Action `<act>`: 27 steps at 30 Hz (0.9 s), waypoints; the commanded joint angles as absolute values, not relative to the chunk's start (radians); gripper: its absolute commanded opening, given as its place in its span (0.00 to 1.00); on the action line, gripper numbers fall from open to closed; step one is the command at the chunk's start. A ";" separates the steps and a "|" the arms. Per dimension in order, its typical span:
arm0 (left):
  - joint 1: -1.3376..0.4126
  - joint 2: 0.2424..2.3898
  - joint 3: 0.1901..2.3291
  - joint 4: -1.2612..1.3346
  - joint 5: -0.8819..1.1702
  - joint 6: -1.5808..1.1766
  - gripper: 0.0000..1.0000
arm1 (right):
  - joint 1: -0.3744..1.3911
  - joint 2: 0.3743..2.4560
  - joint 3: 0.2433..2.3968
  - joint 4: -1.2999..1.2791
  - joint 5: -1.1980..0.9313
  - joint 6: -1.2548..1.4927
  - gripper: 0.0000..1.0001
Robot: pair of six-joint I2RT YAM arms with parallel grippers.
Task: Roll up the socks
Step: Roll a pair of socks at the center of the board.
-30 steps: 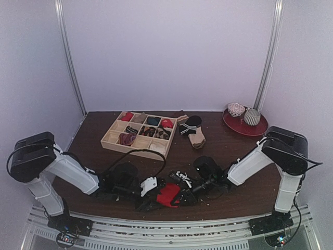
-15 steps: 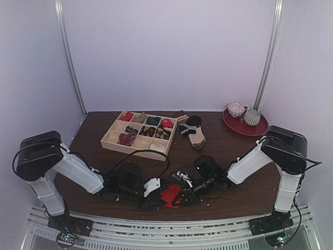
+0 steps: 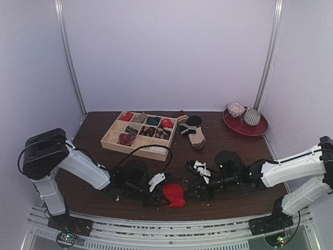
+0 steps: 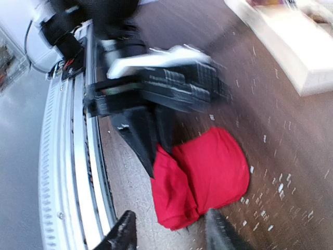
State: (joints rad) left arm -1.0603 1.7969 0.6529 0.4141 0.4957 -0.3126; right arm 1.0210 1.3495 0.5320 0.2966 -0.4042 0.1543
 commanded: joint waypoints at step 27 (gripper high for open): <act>-1.019 1.927 0.651 0.137 0.653 -0.362 0.00 | 1.373 1.619 0.584 0.352 0.162 -0.393 0.47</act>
State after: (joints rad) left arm -1.0172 1.8610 0.6960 0.3885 0.6937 -0.3756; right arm 1.3663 1.5688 0.5617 0.3553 0.1387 -0.4000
